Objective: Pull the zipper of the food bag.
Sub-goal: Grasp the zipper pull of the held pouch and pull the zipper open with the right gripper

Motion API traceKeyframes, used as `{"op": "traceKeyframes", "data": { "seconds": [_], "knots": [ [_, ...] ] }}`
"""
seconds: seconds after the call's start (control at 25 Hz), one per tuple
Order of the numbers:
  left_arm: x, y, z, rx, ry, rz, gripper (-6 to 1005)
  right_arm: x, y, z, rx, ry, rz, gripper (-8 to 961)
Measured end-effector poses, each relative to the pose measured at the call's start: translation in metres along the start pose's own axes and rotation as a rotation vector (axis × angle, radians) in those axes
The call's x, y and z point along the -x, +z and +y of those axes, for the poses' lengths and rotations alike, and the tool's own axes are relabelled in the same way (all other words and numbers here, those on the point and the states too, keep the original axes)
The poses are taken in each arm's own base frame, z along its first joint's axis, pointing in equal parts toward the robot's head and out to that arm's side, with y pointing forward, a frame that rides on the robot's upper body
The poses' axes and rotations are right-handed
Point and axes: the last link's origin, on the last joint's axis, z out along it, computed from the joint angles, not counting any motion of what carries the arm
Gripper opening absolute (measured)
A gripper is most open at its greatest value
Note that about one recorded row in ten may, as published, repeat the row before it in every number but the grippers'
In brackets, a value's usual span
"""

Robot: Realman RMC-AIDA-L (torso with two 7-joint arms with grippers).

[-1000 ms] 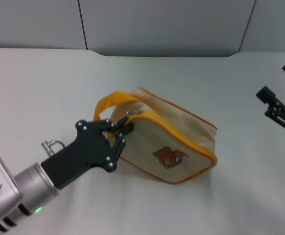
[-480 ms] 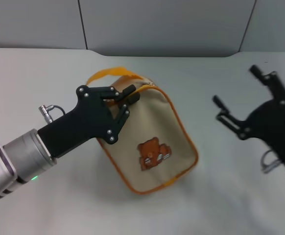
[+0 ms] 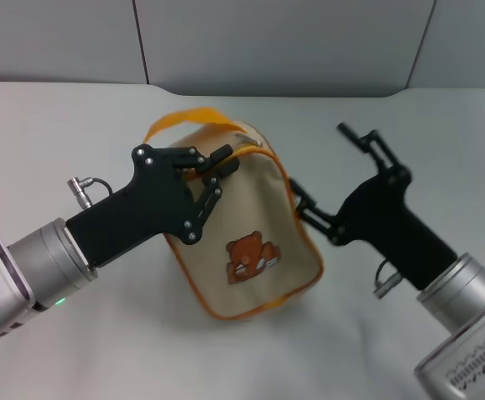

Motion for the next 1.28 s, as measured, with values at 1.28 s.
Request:
{"op": "traceKeyframes", "data": {
  "seconds": [1.28],
  "knots": [
    [0.002,0.000,0.002,0.008,0.001,-0.013,60,0.013,0.013,0.019,0.033,-0.079,-0.016,838]
  ]
}}
